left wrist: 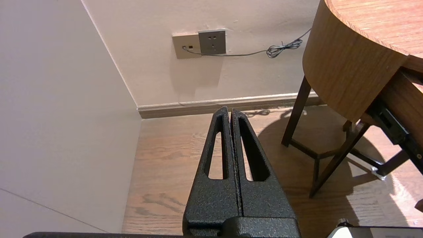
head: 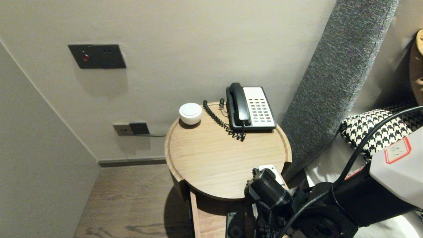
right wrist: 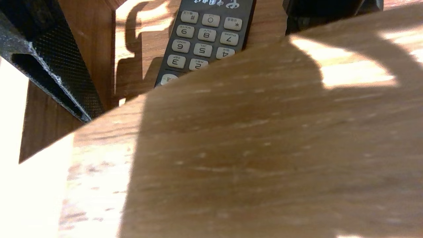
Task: Take the remote control out of the drawer one by one and place them on the table
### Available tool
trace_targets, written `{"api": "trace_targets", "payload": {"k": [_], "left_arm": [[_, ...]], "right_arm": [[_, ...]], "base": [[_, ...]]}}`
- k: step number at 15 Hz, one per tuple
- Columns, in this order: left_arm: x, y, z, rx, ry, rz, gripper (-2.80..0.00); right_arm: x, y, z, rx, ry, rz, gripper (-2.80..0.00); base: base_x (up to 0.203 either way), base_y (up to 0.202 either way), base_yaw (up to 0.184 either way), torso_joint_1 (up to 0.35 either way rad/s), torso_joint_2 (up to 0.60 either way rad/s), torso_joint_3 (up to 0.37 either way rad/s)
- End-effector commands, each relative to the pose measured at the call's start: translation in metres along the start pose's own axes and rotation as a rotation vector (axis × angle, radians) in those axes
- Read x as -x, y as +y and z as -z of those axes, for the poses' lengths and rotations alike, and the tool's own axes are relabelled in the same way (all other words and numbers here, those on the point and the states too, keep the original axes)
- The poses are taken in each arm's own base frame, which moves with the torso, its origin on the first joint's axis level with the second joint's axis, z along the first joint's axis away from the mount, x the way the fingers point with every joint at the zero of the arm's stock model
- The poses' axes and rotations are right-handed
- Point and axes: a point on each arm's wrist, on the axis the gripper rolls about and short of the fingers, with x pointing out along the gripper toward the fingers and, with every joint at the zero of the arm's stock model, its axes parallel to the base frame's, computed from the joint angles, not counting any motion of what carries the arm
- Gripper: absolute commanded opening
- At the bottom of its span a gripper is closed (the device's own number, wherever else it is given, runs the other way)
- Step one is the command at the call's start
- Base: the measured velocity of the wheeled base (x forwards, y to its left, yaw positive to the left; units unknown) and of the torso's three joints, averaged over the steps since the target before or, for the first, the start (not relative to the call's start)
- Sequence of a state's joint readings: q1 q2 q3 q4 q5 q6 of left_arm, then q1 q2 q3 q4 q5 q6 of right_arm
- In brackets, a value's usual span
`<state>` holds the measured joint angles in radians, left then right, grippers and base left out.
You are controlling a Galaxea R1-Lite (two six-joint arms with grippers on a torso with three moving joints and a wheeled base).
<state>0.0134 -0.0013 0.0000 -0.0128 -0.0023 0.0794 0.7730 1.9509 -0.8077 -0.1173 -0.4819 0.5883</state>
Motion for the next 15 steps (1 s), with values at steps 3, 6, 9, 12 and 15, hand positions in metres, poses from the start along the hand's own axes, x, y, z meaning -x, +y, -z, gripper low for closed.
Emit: {"api": "trace_targets", "payload": {"k": [3, 6, 9, 12, 15], "left_arm": [[0.000, 0.000, 0.000, 0.000, 0.000, -0.001, -2.80], [0.000, 0.000, 0.000, 0.000, 0.000, -0.001, -2.80], [0.000, 0.000, 0.000, 0.000, 0.000, -0.001, -2.80], [0.000, 0.000, 0.000, 0.000, -0.002, -0.001, -2.80], [0.000, 0.000, 0.000, 0.000, -0.001, -0.001, -2.80]], "right_arm": [[-0.005, -0.001, 0.001, -0.007, 0.000, 0.008, 0.00], [-0.009, 0.000, 0.003, -0.003, 0.012, 0.016, 0.00], [-0.012, 0.001, 0.004, -0.003, 0.006, 0.014, 0.00], [-0.012, 0.002, 0.004, -0.003, 0.008, 0.013, 0.00], [-0.014, 0.002, 0.006, -0.002, 0.015, 0.016, 0.00]], "base": [[0.000, 0.000, 0.000, 0.000, 0.00, 0.000], [0.000, 0.000, 0.000, 0.000, 0.00, 0.000], [0.000, 0.000, 0.000, 0.000, 0.00, 0.000], [0.000, 0.000, 0.000, 0.000, 0.00, 0.000], [0.000, 0.000, 0.000, 0.000, 0.00, 0.000]]}}
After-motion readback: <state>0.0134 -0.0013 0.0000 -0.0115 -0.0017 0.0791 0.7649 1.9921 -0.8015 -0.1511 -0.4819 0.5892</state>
